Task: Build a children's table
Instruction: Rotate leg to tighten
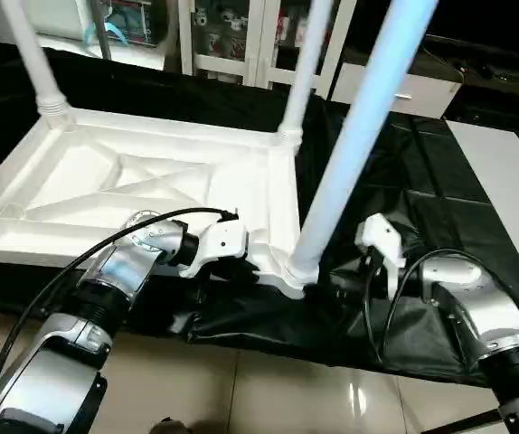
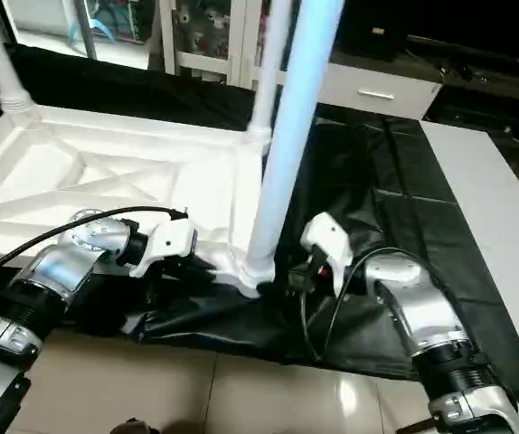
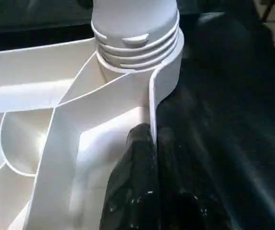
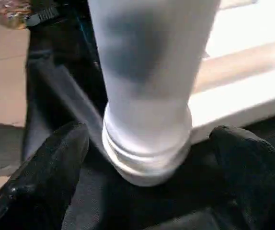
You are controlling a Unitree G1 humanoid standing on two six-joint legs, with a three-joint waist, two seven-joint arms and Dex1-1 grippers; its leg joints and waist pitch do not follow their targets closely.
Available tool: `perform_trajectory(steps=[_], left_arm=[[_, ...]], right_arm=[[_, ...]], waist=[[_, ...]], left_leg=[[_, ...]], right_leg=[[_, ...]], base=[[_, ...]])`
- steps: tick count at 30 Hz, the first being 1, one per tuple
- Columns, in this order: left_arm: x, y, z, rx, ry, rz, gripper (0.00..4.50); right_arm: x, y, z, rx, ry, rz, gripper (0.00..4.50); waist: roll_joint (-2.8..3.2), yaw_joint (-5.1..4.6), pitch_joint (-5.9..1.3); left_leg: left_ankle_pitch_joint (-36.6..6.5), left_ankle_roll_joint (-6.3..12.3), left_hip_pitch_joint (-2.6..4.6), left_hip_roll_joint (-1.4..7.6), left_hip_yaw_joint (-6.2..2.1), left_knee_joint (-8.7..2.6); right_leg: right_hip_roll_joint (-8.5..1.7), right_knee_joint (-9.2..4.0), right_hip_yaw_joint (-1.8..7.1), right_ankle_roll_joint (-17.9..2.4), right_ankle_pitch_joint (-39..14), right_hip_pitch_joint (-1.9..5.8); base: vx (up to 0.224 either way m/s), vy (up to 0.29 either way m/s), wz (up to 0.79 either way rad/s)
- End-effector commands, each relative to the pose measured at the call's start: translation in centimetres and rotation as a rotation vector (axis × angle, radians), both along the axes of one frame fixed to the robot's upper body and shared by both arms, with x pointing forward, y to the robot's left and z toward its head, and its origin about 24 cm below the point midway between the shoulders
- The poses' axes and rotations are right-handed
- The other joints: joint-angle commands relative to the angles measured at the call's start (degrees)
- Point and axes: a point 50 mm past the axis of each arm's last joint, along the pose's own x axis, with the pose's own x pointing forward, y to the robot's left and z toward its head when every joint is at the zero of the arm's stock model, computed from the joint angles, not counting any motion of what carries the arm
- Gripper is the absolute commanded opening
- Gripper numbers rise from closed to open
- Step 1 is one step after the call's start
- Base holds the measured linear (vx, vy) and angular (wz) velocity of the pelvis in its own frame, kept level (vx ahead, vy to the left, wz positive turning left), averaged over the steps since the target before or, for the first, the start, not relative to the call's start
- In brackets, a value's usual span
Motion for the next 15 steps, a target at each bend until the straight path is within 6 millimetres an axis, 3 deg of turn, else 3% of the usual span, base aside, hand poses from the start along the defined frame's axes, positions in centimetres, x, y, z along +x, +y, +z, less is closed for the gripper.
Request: perform_trajectory(steps=[1, 7, 15], left_arm=[[-1.65, -0.71, -2.24, 0.053, 0.113, -0.084, 0.0], [-1.82, -0.62, -2.18, 0.062, 0.121, -0.092, 0.0], [-1.9, -0.41, -2.17, 0.077, 0.125, -0.088, 0.0]], right_arm=[[0.25, 0.58, 0.62, -0.007, -0.027, 0.046, 4.4], [0.45, 1.09, 0.09, -0.02, -0.02, 0.072, 4.23], [0.71, 1.24, 0.02, -0.04, -0.014, 0.112, 3.64]], waist=[[0.13, -0.43, -3.18], [0.2, -0.37, -3.41], [0.07, -0.41, -3.39]], left_leg=[[-12.03, 2.13, 0.71, 1.19, -0.01, -3.55], [-9.22, 2.81, 0.68, 1.02, 0.2, -3.26], [-9.35, 3.06, 0.64, 0.99, 0.24, -3.23]], right_leg=[[-4.18, -4.69, 2.46, -11.54, -9.69, 2.1], [-3.96, -4.01, 2.4, -13.07, -3.41, 2.26], [-3.96, -4.04, 2.38, -13.02, -4.14, 2.4]], base=[[0.0, 0.0, 0.0], [0.0, 0.0, 0.0], [0.0, 0.0, 0.0]])
